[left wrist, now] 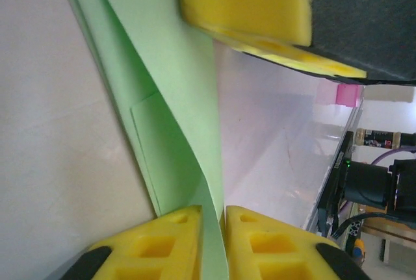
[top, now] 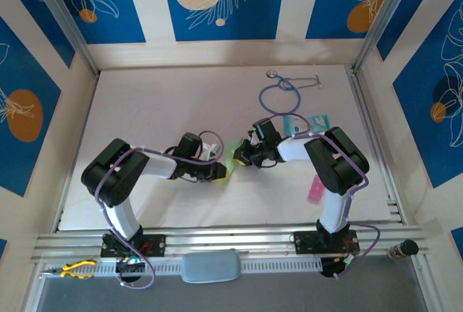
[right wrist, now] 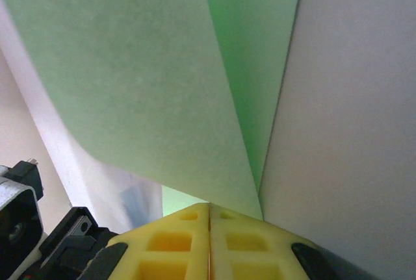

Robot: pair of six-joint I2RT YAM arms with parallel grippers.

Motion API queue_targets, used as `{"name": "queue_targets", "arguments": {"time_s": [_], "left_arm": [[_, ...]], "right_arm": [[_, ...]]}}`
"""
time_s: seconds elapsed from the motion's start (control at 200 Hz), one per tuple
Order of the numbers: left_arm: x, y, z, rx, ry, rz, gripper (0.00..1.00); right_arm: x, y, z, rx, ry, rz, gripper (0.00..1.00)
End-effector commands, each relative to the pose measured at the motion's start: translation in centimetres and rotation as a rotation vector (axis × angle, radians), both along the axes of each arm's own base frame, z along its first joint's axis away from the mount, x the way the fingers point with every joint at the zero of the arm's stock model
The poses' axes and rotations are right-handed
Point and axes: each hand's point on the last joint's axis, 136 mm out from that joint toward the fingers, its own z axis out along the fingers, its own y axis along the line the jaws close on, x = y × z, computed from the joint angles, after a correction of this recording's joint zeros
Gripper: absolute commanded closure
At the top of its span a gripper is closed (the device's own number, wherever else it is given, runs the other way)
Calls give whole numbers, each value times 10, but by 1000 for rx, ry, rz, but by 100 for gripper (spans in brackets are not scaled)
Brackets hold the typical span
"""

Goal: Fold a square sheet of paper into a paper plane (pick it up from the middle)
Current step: Fold the wing for the fifth time at the center of the table.

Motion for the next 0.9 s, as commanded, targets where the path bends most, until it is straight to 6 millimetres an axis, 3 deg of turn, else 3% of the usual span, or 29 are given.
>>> {"name": "queue_targets", "arguments": {"time_s": [0.0, 0.15, 0.245, 0.325, 0.415, 0.545, 0.75, 0.895], "left_arm": [[-27, 18, -29, 114, 123, -24, 87], [-33, 17, -30, 116, 133, -42, 97], [-38, 17, -31, 119, 147, -54, 98], [-42, 20, -34, 138, 157, -55, 95], [-43, 27, -36, 171, 143, -35, 83], [-47, 29, -36, 173, 147, -41, 80], [-52, 30, -35, 177, 153, -59, 94], [-54, 29, -33, 166, 159, -68, 96]], "right_arm": [[-11, -5, -27, -80, 53, 4, 92], [-12, -6, -28, -86, 58, 3, 92], [-13, -7, -29, -95, 64, 3, 92], [-13, -7, -29, -100, 67, 4, 92], [-14, -8, -29, -104, 67, 5, 92], [-14, -8, -30, -106, 70, 3, 92], [-16, -8, -32, -111, 77, 4, 92], [-17, -8, -31, -117, 80, 5, 92]]}}
